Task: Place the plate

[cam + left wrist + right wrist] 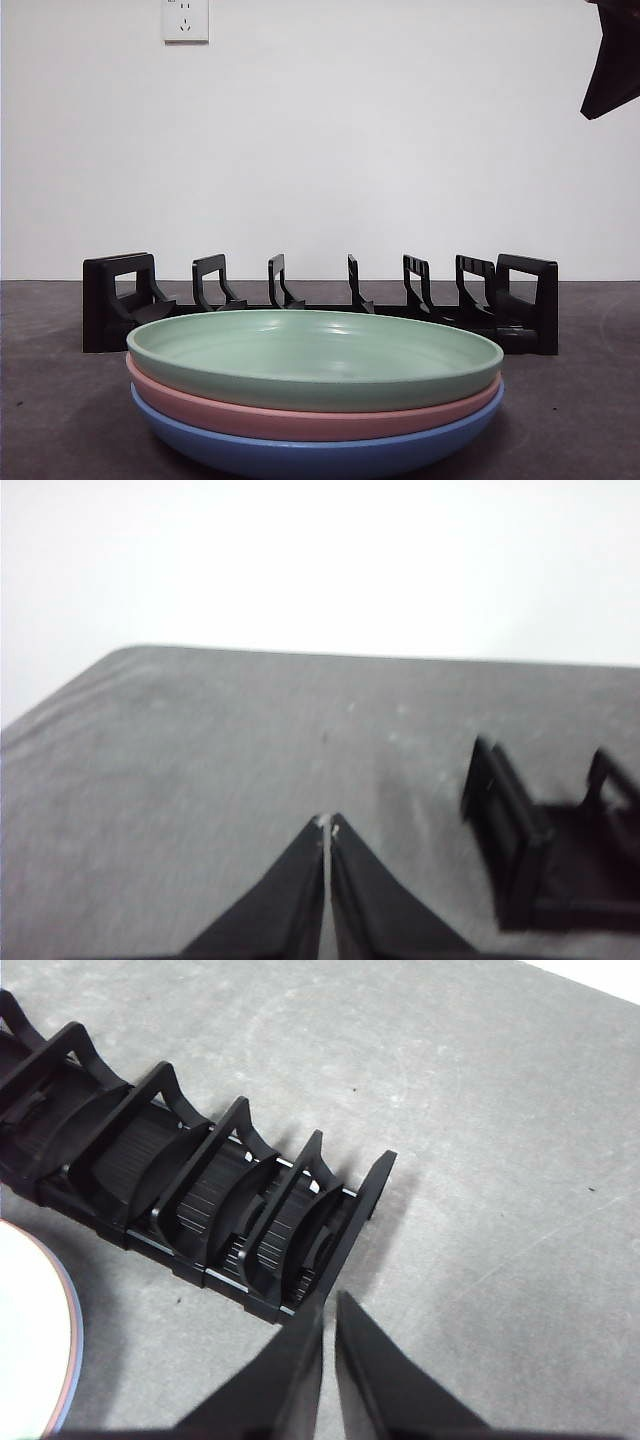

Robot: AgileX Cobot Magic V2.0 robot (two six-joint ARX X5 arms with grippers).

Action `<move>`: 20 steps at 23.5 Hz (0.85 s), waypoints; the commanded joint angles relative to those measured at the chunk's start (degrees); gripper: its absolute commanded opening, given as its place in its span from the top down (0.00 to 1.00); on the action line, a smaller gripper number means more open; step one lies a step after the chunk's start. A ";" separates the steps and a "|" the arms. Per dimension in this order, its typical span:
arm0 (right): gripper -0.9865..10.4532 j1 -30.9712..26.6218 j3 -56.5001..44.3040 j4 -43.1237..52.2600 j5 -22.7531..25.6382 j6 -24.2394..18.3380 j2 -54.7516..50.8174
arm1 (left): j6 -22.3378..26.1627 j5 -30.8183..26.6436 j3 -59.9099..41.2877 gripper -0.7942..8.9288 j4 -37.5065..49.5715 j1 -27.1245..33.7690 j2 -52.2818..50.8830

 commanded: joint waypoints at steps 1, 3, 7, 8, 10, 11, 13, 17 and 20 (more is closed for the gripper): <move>0.90 0.24 0.61 0.57 0.04 0.42 0.37 | 1.05 0.31 -2.43 0.91 -0.04 0.39 -2.29; 0.90 0.24 0.61 0.57 0.04 0.44 0.37 | 0.72 0.57 -4.48 0.91 1.46 0.39 -2.16; 0.90 0.24 0.61 0.57 0.04 0.44 0.37 | -3.50 5.22 -7.26 0.91 0.59 0.37 -2.16; 0.90 0.24 0.61 0.61 0.04 0.44 0.37 | -3.61 5.84 -7.28 0.91 -0.98 0.35 -2.16; 0.90 0.24 0.61 0.63 0.04 0.44 0.35 | -3.56 5.88 -7.26 0.91 -0.87 0.33 -1.92; 0.90 0.24 0.61 0.63 0.04 0.44 0.35 | -3.54 5.88 -7.21 0.91 -0.90 0.35 -1.95; 0.90 0.24 0.61 0.66 0.04 0.44 0.35 | -3.56 5.90 -7.21 0.91 -0.92 0.33 -1.99; 0.90 0.24 0.61 0.66 0.04 0.44 0.35 | -3.56 5.90 -7.21 0.91 -0.92 0.33 -2.03; 0.90 0.24 0.61 0.66 0.04 0.44 0.35 | -3.56 5.88 -7.21 0.91 -0.94 0.33 -2.03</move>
